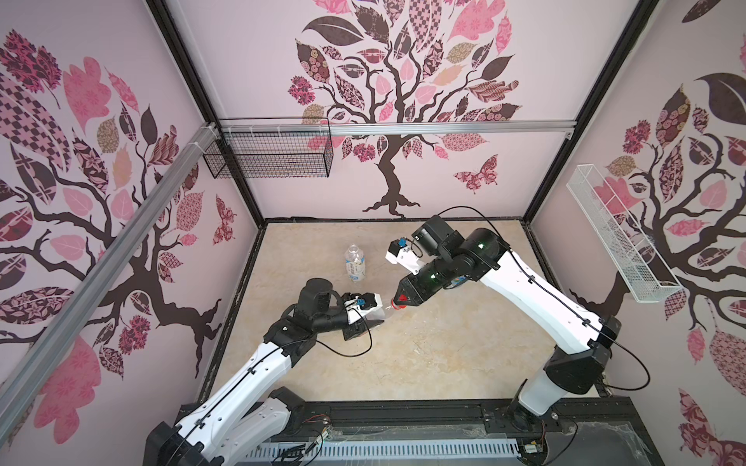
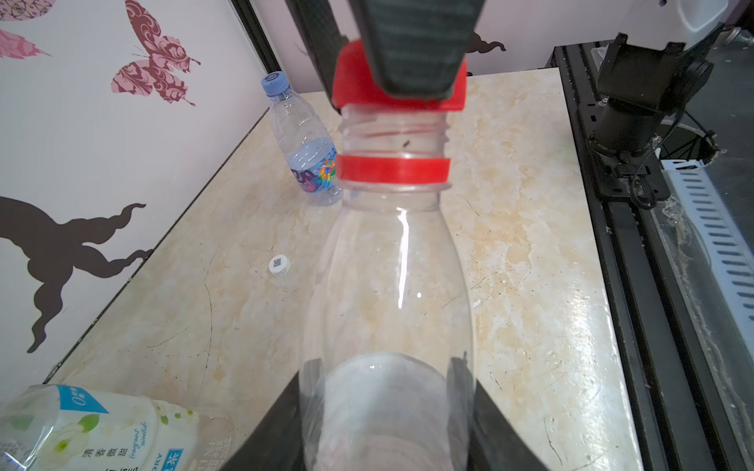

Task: Screw on the bottle caps
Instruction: Screw the bottle cap onto the plastic bottle.

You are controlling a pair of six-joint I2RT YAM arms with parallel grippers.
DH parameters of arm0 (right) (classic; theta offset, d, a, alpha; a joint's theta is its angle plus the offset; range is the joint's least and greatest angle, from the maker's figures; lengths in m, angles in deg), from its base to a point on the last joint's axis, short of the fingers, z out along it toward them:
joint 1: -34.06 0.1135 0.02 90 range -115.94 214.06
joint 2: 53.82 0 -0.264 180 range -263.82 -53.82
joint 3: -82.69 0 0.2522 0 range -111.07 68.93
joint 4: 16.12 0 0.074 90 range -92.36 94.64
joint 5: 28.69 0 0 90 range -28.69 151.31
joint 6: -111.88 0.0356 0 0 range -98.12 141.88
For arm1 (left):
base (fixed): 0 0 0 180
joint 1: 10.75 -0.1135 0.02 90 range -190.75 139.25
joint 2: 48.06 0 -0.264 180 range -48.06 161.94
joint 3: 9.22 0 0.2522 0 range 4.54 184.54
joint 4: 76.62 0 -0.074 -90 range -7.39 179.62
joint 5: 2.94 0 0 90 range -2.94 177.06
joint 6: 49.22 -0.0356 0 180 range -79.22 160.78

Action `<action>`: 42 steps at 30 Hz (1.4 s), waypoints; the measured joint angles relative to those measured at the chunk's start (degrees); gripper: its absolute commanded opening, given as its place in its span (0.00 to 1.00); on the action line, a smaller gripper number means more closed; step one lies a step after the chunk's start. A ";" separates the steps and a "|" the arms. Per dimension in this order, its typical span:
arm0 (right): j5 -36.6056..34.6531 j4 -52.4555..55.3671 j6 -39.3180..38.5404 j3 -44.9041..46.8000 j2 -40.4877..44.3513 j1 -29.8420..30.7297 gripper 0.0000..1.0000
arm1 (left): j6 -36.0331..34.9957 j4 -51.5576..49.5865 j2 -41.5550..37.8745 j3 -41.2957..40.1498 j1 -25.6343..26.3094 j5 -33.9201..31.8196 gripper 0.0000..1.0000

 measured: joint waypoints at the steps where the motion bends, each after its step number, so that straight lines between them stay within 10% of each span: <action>1: 0.26 0.02 -0.26 0.02 0.00 0.00 0.34 | -0.11 -0.02 -0.15 0.00 0.00 -0.02 0.51; 24: 2.62 -6.51 10.25 8.13 0.37 -3.63 0.36 | 0.33 4.00 -2.45 -1.68 0.81 -5.03 0.50; 42: 10.08 0.11 0.48 -1.95 4.94 -7.98 0.40 | 7.41 24.92 -4.02 -6.03 2.08 -3.85 0.51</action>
